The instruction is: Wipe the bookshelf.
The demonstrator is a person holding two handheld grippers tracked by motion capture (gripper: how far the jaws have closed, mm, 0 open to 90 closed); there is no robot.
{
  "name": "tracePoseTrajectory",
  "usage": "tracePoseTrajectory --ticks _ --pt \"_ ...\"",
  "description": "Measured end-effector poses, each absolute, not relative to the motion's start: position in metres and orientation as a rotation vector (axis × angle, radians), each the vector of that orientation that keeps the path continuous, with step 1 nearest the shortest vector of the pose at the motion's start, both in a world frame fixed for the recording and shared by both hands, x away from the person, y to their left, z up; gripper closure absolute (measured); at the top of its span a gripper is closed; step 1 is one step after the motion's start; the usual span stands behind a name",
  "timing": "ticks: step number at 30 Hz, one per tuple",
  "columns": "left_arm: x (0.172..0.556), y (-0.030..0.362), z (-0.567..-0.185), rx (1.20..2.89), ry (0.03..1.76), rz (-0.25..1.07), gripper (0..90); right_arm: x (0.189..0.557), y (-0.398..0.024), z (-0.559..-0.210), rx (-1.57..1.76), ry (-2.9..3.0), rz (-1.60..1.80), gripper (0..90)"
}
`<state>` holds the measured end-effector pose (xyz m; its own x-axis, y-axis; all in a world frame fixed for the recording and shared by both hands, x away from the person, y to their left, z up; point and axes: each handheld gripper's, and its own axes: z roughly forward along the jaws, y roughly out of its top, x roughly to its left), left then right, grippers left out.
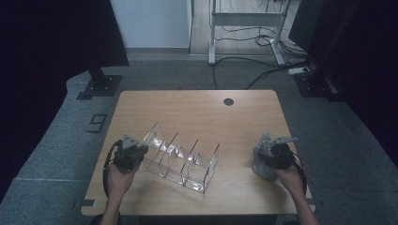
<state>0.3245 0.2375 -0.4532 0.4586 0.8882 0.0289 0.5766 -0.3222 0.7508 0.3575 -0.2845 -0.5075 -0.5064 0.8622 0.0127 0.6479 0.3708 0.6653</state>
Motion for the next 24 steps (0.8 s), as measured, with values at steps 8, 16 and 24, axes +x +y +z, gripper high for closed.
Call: tracePoseTrajectory --ticks 8,16,24 --pt "0.324 0.238 -0.453 2.029 1.214 0.588 83.8 0.36 -0.288 -0.522 1.334 2.32 0.857 54.8" --pt "0.324 0.238 -0.451 2.025 1.214 0.595 80.5 0.356 -0.288 -0.52 1.336 2.318 0.851 38.2" --pt "0.319 0.242 -0.44 1.985 1.194 0.595 59.8 0.353 -0.289 -0.504 1.301 2.305 0.924 26.5"
